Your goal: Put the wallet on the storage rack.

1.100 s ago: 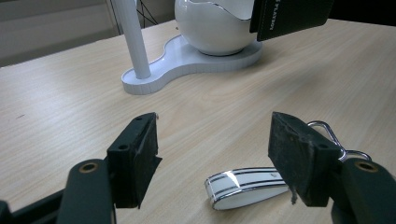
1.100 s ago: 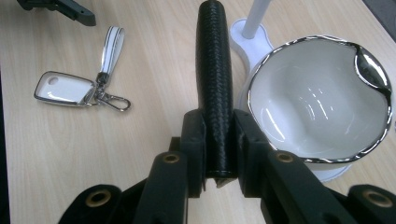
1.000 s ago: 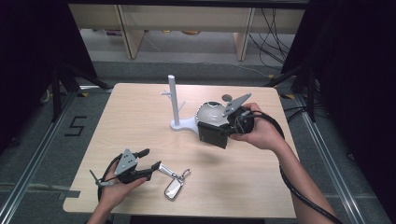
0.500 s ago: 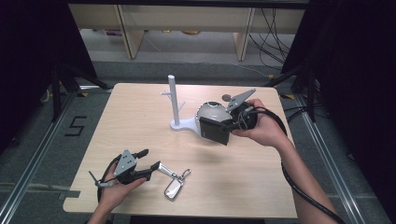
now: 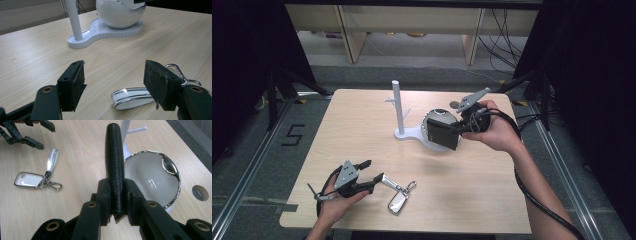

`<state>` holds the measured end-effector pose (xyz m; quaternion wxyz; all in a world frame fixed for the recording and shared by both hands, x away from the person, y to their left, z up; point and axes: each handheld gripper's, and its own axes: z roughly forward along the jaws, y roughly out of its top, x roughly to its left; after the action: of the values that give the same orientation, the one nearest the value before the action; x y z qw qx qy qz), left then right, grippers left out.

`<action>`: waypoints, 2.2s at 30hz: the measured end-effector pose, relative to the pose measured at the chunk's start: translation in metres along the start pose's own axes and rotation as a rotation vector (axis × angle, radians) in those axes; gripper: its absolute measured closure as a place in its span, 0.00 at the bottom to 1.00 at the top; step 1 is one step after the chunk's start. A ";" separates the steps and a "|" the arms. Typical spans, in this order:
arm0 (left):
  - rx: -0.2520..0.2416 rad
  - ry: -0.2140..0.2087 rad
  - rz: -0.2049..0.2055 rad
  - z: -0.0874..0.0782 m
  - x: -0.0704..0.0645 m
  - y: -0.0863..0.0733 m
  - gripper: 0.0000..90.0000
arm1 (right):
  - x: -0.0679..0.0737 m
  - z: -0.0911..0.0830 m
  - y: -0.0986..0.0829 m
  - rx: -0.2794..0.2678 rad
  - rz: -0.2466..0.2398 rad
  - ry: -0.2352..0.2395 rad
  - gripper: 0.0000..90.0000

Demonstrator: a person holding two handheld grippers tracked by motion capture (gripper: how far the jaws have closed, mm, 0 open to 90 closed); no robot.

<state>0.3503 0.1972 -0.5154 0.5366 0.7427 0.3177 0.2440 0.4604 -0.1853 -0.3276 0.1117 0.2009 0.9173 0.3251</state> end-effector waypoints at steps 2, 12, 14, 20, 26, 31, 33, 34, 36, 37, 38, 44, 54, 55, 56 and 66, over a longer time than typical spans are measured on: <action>0.001 0.000 0.000 0.000 0.000 0.000 0.36 | -0.001 -0.001 0.001 -0.002 0.001 -0.006 0.85; 0.001 0.004 -0.002 0.000 0.000 0.000 0.36 | -0.010 -0.005 0.008 -0.026 0.007 -0.020 0.85; 0.000 0.002 -0.002 0.000 0.000 0.000 0.36 | -0.011 -0.006 0.008 -0.030 0.014 -0.026 0.85; -0.002 0.003 -0.003 0.000 0.000 0.000 0.36 | -0.018 -0.004 0.010 -0.047 0.034 -0.040 0.86; -0.002 0.003 -0.004 0.000 0.000 0.000 0.36 | -0.027 0.000 0.011 -0.049 0.047 -0.047 0.86; -0.005 0.002 -0.005 0.000 0.000 -0.001 0.36 | -0.035 0.009 0.011 -0.063 0.049 -0.058 0.86; -0.009 0.001 -0.006 0.000 0.000 -0.001 0.36 | -0.037 0.013 0.011 -0.064 0.058 -0.052 0.86; -0.002 0.005 -0.004 0.000 0.000 -0.001 0.36 | -0.039 0.014 0.011 -0.067 0.042 -0.048 0.86; -0.009 0.002 -0.005 0.000 0.000 -0.001 0.36 | -0.041 0.017 0.011 -0.073 0.043 -0.046 0.86; -0.006 0.003 -0.005 0.000 0.000 -0.001 0.36 | -0.041 0.018 0.011 -0.067 0.066 -0.049 0.86; -0.006 0.003 -0.005 0.000 0.000 -0.001 0.36 | -0.041 0.018 0.011 -0.067 0.066 -0.049 0.86; -0.005 -0.001 -0.005 0.000 0.000 -0.001 0.36 | -0.045 0.027 0.010 -0.068 0.062 -0.037 0.86; -0.010 -0.005 -0.007 0.001 -0.001 -0.001 0.36 | -0.050 0.041 0.003 -0.079 0.078 -0.042 0.86; -0.010 -0.006 -0.007 0.001 -0.001 -0.001 0.36 | -0.050 0.044 0.003 -0.081 0.078 -0.026 0.86; -0.010 -0.006 -0.007 0.001 -0.001 -0.001 0.36 | -0.050 0.044 0.003 -0.081 0.078 -0.026 0.86; -0.009 -0.008 -0.007 0.001 -0.001 -0.002 0.36 | -0.057 0.060 -0.003 -0.060 0.108 -0.017 0.85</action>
<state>0.3503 0.1963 -0.5176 0.5422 0.7399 0.3173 0.2407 0.5310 -0.1796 -0.3713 0.1076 0.2492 0.8940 0.3565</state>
